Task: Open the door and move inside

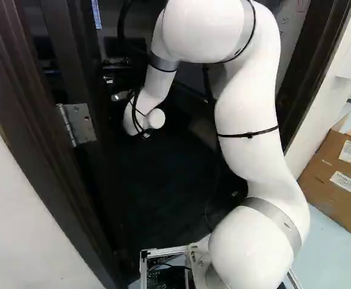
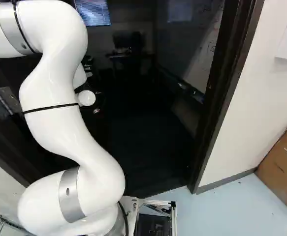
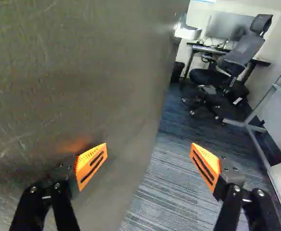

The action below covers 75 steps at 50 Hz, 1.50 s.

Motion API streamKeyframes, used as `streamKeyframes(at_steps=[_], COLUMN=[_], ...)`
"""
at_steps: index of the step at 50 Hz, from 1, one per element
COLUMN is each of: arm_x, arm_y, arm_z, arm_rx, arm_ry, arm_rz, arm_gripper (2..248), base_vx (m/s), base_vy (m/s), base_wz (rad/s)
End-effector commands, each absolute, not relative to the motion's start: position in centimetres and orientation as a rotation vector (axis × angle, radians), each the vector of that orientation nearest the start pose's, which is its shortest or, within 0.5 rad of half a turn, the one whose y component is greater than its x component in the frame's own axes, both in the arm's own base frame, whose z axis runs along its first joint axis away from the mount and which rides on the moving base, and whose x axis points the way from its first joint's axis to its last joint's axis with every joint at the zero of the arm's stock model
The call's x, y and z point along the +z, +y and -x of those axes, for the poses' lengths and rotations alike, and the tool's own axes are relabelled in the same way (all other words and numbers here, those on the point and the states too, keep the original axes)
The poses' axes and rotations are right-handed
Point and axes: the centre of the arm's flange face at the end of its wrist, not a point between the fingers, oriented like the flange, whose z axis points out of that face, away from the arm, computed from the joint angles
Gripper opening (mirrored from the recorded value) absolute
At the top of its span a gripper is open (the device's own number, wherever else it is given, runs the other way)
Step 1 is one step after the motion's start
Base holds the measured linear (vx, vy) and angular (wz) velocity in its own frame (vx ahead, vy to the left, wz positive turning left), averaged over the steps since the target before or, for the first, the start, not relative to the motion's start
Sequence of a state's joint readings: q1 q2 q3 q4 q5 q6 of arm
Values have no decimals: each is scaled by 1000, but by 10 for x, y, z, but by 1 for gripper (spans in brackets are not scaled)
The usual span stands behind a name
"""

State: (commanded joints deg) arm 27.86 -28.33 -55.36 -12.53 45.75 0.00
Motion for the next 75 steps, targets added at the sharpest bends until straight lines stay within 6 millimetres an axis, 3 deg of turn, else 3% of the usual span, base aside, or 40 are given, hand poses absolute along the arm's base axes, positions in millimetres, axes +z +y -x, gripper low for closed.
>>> streamKeyframes(at_steps=[34,63,75], arm_x=[362,356,353], arm_y=[352,404,425], arm_z=[-535,-541,-543], arm_rx=[-1690,-1548,-1523], arm_ry=[-1107,-853,-849], arm_rz=[2023,1989,1957], arm_gripper=[247,247,247], base_vx=[0,0,0], base_vy=[0,0,0], base_wz=[0,0,0])
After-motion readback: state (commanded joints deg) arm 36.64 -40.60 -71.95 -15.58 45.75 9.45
